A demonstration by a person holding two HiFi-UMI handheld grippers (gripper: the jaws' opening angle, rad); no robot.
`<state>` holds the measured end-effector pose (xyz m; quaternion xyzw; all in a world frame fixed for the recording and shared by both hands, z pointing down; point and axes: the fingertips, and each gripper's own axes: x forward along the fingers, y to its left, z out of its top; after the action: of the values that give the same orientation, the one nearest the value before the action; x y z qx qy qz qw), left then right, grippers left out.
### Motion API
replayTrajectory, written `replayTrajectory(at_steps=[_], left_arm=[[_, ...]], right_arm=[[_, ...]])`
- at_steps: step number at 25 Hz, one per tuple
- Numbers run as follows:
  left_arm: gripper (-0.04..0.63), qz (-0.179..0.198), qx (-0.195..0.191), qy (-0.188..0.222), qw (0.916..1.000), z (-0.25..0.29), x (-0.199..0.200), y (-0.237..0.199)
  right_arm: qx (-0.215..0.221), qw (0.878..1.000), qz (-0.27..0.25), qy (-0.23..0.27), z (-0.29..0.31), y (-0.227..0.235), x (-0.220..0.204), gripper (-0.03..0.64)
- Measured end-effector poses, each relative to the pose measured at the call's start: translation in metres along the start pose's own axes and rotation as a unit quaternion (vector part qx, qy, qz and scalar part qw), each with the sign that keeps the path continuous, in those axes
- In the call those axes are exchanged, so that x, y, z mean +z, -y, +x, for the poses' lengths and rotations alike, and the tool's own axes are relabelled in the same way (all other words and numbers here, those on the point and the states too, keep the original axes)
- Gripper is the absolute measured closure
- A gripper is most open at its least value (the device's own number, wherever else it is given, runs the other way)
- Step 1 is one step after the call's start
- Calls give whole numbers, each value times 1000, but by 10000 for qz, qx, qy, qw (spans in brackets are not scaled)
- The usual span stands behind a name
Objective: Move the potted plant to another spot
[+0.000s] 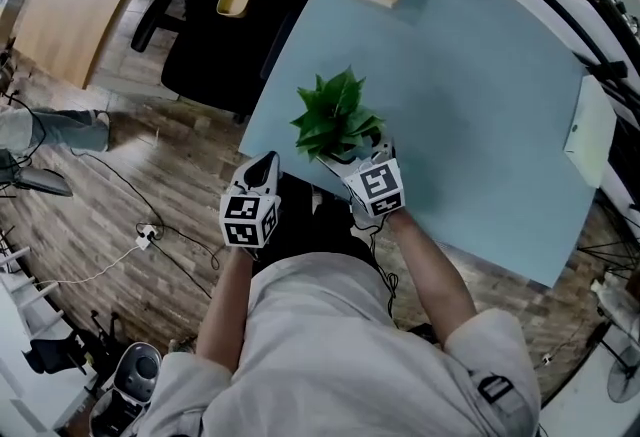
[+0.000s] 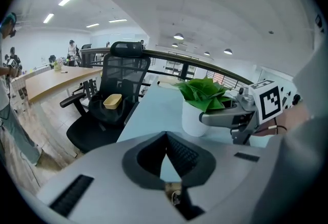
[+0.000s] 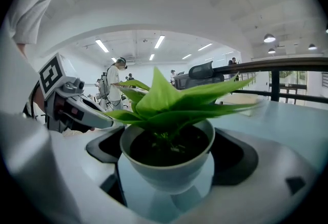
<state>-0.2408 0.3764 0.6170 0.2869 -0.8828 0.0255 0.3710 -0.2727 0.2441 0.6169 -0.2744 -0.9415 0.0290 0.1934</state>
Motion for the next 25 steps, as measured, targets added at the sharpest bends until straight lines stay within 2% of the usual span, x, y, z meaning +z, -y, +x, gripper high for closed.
replayTrajectory(at_steps=[13,25], left_arm=[[584,296,-208,372,9987,-5,35,31],[584,700,-844,548,9925,10,71,75]], right_arm=[[-292,9960,-31,845,-41,9,60,95],[-896,9872,-153,1309,-94,28,105,94]])
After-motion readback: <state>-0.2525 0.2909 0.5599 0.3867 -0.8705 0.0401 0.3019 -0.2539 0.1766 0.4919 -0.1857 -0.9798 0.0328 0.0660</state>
